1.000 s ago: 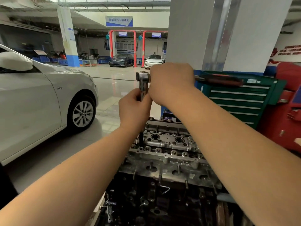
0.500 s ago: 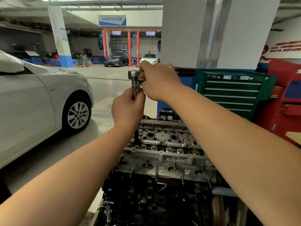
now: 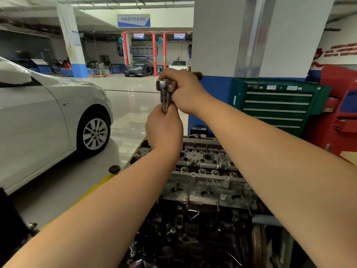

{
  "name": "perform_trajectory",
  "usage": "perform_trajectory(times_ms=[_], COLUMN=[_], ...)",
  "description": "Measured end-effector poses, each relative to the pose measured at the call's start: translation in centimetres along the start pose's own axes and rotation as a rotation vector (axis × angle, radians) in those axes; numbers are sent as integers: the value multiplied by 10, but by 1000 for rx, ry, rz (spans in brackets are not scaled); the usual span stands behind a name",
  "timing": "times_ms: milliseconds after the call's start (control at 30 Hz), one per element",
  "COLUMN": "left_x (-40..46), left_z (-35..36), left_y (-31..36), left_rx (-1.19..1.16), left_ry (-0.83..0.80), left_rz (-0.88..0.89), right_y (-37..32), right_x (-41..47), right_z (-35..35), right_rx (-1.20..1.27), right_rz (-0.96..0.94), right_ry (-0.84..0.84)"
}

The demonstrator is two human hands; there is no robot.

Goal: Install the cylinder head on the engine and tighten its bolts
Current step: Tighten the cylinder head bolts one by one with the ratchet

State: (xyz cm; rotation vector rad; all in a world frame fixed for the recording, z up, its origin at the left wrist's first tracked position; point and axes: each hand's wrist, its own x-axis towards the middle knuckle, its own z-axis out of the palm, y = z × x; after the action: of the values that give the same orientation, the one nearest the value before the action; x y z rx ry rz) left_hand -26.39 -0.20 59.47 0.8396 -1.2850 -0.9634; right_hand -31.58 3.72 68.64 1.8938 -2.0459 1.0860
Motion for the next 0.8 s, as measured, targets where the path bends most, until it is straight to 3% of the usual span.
perform_trajectory(times_ms=[100, 200, 333, 400, 533, 600, 700, 800], left_x=[9, 11, 14, 19, 22, 26, 28, 23], left_z=[0, -1, -11, -16, -26, -29, -32, -28], left_y=[2, 2, -3, -3, 1, 0, -2, -1], left_rx=[-4, 34, -61, -185, -287, -296, -220, -141], left_ry=[-33, -45, -113, -174, -501, -537, -451, -374], left_rz=[-37, 5, 12, -40, -89, -92, -58, -29], right_y=[-7, -24, -24, -12, -4, -10, -36, -47], right_x=[3, -8, -17, -6, -2, 1, -2, -13], right_z=[-8, -11, -4, -7, -6, -5, -10, -5], right_rx=[-600, -920, -863, -690, -109, -237, -812, -1020], right_rz=[26, 66, -124, -187, -94, -69, -13, -49], right_ry=[-4, 72, 229, 165, -40, -70, -30, 90])
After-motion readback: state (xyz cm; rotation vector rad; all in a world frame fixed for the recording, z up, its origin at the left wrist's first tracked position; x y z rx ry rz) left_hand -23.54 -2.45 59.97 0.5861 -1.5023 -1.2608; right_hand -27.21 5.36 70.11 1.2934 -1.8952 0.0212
